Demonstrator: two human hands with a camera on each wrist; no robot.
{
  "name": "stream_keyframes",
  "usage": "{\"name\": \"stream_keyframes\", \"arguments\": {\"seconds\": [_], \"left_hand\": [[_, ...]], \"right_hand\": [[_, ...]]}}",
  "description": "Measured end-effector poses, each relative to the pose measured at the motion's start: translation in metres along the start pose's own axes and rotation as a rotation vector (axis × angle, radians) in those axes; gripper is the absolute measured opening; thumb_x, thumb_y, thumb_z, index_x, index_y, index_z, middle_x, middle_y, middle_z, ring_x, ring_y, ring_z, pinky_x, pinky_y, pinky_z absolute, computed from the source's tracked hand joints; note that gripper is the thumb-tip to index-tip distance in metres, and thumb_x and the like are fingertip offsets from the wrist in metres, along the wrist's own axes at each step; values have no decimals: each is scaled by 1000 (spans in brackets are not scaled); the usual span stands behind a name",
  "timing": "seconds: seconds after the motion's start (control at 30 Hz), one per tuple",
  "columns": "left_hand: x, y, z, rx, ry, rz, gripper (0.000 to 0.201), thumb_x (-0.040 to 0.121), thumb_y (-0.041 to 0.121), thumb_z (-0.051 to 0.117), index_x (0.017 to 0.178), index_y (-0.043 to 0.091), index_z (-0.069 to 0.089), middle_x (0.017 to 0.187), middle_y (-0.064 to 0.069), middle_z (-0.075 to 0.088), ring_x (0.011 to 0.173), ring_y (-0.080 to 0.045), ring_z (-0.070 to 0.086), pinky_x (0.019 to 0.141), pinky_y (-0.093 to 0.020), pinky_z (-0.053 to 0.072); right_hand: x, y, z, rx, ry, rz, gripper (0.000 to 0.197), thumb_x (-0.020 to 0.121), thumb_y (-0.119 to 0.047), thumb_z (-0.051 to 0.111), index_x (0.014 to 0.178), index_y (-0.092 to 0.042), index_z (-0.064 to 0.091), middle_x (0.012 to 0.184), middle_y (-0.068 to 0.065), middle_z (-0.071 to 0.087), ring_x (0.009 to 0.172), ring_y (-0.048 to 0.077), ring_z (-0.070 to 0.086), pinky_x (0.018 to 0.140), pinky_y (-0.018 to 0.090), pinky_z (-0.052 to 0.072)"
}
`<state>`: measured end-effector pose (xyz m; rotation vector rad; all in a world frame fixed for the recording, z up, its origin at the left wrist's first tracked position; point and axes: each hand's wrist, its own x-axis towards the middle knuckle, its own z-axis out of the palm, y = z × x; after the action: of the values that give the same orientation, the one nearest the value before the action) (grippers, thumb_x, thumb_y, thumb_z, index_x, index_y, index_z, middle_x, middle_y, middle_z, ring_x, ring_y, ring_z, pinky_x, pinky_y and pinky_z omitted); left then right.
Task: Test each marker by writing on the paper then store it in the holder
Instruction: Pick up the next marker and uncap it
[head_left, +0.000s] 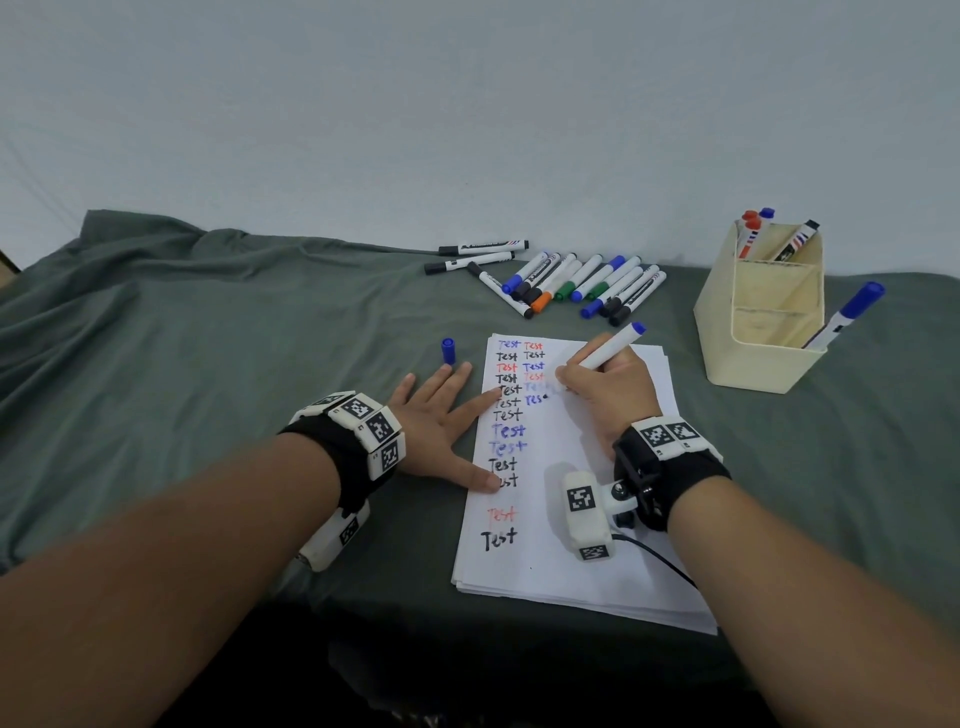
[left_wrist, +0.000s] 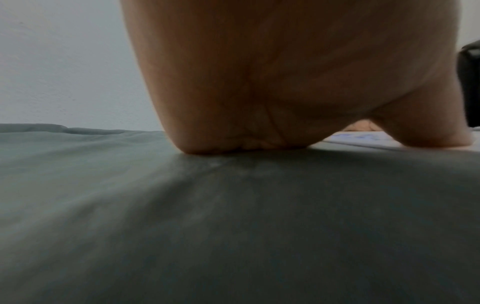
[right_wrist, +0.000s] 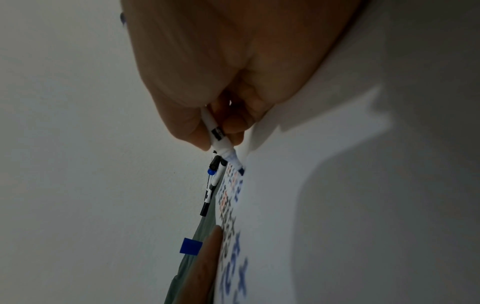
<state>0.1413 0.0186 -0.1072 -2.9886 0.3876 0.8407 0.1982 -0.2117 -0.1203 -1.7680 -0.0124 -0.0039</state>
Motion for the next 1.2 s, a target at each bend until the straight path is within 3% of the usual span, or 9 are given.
{"name": "stream_keyframes", "arguments": {"seconds": [0.27,0.4,0.5,0.6,0.7,0.8,0.93,1.03,1.2], "left_hand": [[2,-2,2,6,8,3,123,49,104,33,142,53,-29,154,6,-40,142,-17,-35,116,-57,-15],[2,-2,2,-1,8,9,123,50,104,34,143,53,-27,154,6,-40,142,-17,-36,116,-57,-14],[1,-2,3,-15,26,11,121,53,102,37,145,53,-24,155,6,-39,142,-16,-35,117,-56,-14],[0,-1,3,-12,44,12,118,56,101,38,145,53,-22,157,6,-35,145,-18,-31,118,-55,-12],[0,-1,2,11,139,7,112,58,100,37,150,52,-5,163,5,-15,150,-22,-11,120,-54,1],[-1,-3,-8,-23,398,48,84,74,88,40,145,45,29,150,2,25,138,-23,31,111,-46,33],[5,-12,-21,-118,710,36,66,81,57,65,140,39,41,136,1,31,121,-21,40,102,-37,41],[15,-24,-31,-113,672,-89,57,89,40,65,141,35,45,138,-3,41,125,-24,43,105,-37,39],[30,-34,-44,-187,527,-175,33,98,21,54,130,24,58,127,-2,62,117,-25,55,97,-31,42]], "right_hand": [[0,2,0,37,-21,-11,18,67,-17,74,62,-29,62,63,-8,62,63,10,56,64,30,48],[4,5,0,24,-12,-5,25,70,-14,72,61,-33,60,59,-13,59,55,2,53,61,30,45],[4,6,-3,86,23,1,13,68,-23,73,65,-32,64,63,-12,64,58,0,58,60,26,47],[5,7,-5,217,33,27,13,63,-37,78,69,-28,69,73,1,72,70,11,66,68,29,55],[8,10,-4,304,20,52,21,65,-41,84,72,-26,72,72,2,70,70,16,63,76,36,54],[9,13,-4,316,34,66,32,64,-50,85,81,-25,74,68,3,65,63,14,57,64,31,50],[8,13,-4,403,-15,67,12,77,-29,82,85,-22,77,73,8,70,65,17,61,63,28,48],[9,12,-2,537,-49,102,11,90,-3,70,93,-10,77,77,13,72,69,23,67,63,27,53],[6,8,-2,573,-94,105,18,91,0,64,95,-10,78,82,18,74,76,27,71,67,29,56]]}}
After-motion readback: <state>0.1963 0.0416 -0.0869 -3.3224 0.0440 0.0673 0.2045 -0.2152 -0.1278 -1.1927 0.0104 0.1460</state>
